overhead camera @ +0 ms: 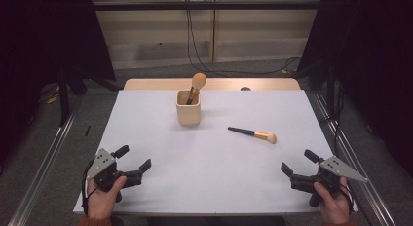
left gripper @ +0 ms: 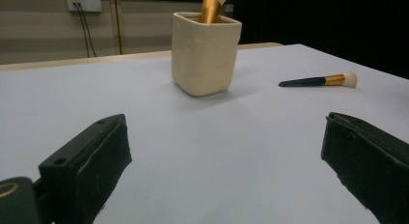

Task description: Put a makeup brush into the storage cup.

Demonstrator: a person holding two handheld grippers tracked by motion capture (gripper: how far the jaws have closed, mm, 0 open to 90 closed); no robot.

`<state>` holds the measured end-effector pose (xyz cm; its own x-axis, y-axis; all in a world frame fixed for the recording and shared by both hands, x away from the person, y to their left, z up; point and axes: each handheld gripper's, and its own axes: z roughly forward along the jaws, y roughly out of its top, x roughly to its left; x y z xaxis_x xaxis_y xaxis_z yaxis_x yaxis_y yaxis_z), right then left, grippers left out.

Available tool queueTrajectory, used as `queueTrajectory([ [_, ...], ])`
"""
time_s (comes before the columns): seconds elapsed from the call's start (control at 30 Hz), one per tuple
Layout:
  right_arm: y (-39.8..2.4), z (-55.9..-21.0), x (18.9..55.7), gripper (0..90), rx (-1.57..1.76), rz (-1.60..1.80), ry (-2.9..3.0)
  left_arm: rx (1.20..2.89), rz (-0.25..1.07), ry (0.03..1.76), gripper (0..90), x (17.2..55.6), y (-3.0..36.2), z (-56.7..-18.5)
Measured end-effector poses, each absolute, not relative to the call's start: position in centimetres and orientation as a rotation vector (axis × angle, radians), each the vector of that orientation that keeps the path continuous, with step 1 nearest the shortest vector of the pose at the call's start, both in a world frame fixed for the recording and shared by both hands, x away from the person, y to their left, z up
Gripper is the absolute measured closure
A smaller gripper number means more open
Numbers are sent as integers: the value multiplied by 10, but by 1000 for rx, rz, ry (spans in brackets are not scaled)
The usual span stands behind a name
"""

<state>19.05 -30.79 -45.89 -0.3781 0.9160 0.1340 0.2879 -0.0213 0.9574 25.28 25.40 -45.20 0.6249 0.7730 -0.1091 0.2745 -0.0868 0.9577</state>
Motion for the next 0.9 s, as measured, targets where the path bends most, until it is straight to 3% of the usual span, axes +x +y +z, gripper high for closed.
queueTrajectory([
  [0.9, -298, -452, 213, 0, 1207, 1432, 1748, 1673, 536, 883, 32, 252, 254, -455],
])
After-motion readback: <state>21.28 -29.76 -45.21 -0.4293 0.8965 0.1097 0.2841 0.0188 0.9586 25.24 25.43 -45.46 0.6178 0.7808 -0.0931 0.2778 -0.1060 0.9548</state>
